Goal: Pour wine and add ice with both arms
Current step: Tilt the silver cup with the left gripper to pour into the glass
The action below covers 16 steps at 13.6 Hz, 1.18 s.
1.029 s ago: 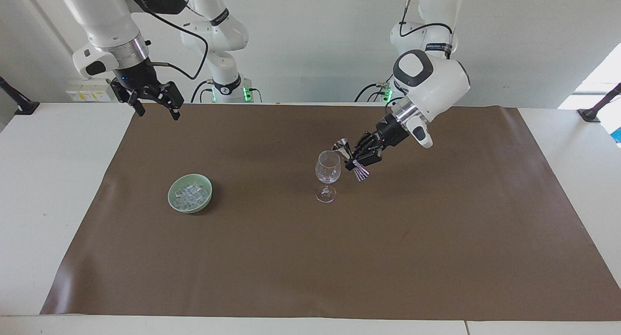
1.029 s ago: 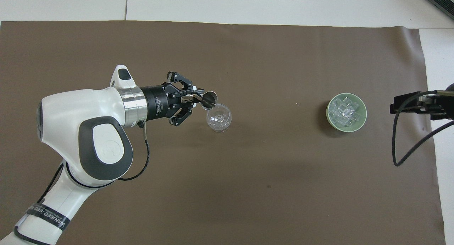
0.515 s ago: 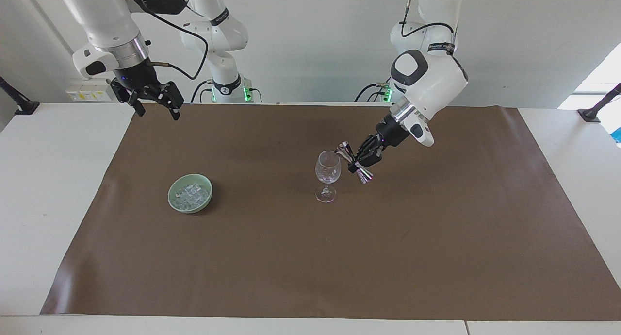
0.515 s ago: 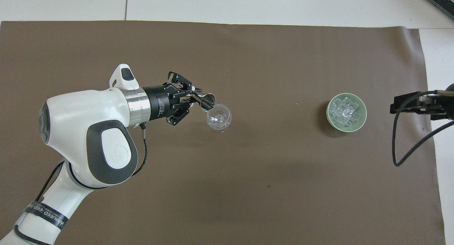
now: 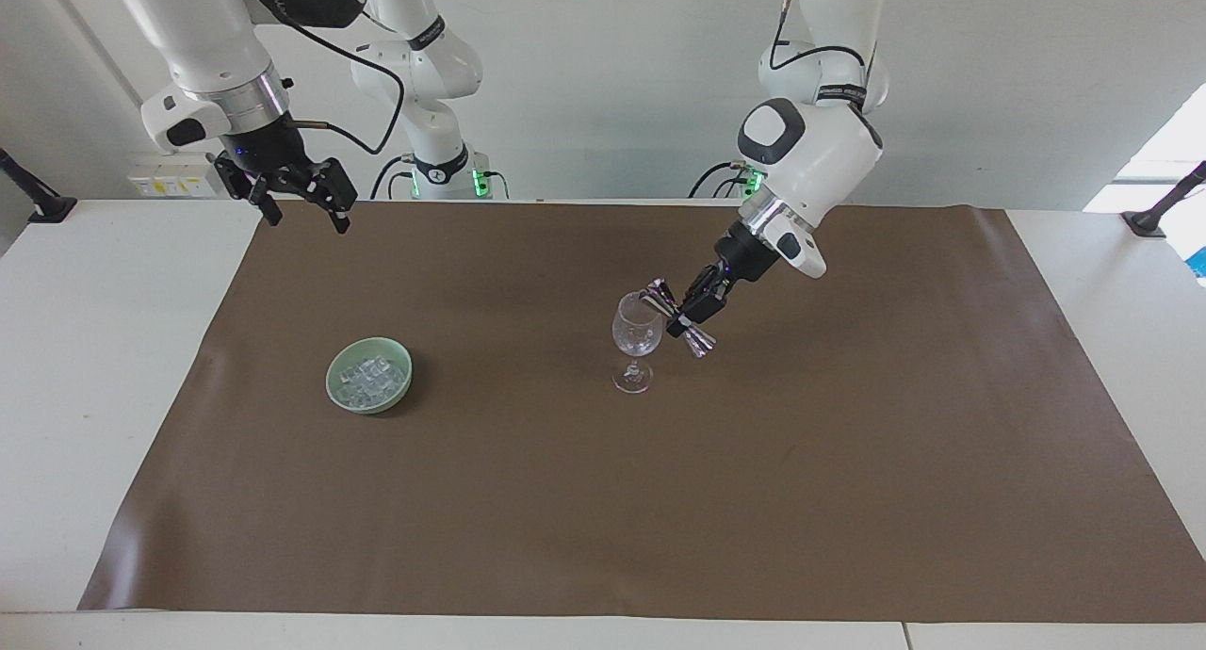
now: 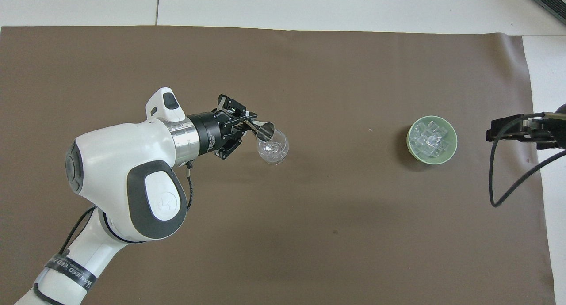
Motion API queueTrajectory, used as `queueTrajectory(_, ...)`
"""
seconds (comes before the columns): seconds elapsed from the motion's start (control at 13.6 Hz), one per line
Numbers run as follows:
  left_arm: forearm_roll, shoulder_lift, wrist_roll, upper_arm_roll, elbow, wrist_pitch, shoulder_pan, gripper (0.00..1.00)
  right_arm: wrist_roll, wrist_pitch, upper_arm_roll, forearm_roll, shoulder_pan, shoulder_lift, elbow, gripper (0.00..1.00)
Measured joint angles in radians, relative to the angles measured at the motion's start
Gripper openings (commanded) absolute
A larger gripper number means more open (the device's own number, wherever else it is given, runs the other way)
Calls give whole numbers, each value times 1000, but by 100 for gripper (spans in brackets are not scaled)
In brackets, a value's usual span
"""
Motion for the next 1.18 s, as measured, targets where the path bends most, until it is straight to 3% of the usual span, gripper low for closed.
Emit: queueTrajectory(1.18,157,0,12,-1,-32,171,-38,0,0,0,0,0,0,0,0,100)
